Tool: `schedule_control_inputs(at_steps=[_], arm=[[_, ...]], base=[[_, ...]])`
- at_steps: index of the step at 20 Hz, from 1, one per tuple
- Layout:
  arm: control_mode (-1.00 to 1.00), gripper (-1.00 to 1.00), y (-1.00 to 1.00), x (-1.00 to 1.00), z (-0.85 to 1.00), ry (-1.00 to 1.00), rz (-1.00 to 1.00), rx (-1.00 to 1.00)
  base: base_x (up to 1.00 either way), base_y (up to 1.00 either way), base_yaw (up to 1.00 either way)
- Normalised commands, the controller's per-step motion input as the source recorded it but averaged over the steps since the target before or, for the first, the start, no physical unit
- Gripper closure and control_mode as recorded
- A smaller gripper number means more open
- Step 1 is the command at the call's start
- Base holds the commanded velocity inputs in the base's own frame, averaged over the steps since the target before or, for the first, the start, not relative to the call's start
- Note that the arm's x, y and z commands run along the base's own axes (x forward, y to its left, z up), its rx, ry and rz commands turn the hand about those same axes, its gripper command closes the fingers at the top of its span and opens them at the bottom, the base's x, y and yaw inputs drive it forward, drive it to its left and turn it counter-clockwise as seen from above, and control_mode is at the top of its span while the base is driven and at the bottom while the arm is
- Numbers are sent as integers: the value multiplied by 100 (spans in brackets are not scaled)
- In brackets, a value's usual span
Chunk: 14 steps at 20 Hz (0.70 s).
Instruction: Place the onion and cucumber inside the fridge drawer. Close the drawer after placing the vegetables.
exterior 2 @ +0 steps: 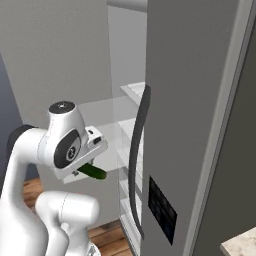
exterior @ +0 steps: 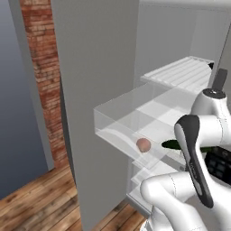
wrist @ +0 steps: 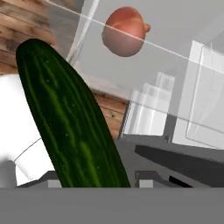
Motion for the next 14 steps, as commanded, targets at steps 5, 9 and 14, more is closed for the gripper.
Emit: schedule_control_inputs(at_steps=[5,9,14], arm=[[-100,100,0,-8,100,-6,0,-2],[-100,100,3,24,86,-2,-5,-2],[-100,100,46,90,3,2,-4,0]], base=[[0,0,0],[0,0,0],[0,0,0]])
